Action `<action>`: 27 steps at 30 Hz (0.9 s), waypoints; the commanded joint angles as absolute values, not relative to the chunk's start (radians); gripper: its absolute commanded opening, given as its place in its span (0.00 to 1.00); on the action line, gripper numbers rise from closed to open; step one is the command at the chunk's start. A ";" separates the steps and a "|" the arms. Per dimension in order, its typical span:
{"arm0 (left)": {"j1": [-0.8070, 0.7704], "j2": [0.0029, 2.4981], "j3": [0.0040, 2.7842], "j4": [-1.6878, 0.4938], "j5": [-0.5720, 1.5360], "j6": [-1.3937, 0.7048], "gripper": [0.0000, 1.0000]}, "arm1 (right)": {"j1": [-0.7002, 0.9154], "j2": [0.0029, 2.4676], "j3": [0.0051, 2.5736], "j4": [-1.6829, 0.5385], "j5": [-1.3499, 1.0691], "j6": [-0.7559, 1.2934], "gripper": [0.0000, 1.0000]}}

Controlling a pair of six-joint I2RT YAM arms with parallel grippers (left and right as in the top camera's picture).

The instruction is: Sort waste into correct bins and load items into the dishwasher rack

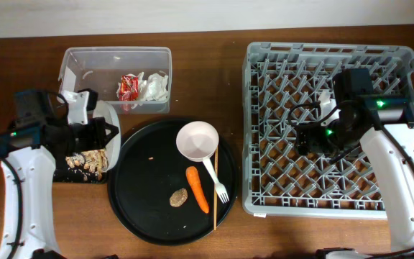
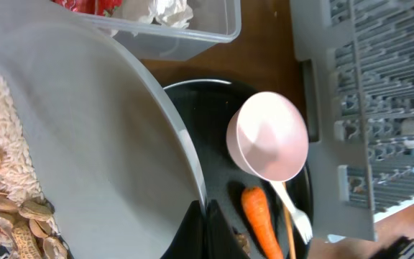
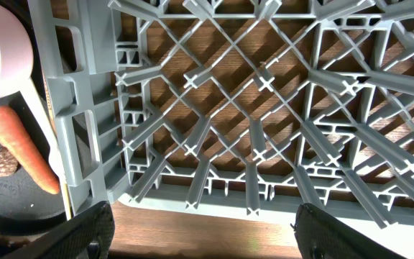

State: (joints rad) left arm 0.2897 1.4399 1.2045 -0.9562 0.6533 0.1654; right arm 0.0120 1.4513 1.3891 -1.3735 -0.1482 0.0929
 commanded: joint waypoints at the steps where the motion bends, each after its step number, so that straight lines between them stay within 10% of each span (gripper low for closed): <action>1: 0.391 1.423 1.229 -0.958 0.855 0.200 0.00 | 0.020 1.448 1.390 -1.377 -0.147 0.083 0.84; 17: 0.734 1.425 1.227 -1.021 1.336 0.252 0.00 | 0.020 1.448 1.390 -1.377 -0.147 0.083 0.84; 27: 0.509 1.398 1.228 -1.060 1.107 0.263 0.00 | 0.020 1.448 1.390 -1.377 -0.147 0.083 0.84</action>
State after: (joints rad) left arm 0.6376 1.4395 1.2072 -1.0512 1.2407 0.2436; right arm 0.0124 1.4513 1.3891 -1.3766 -0.1486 0.0933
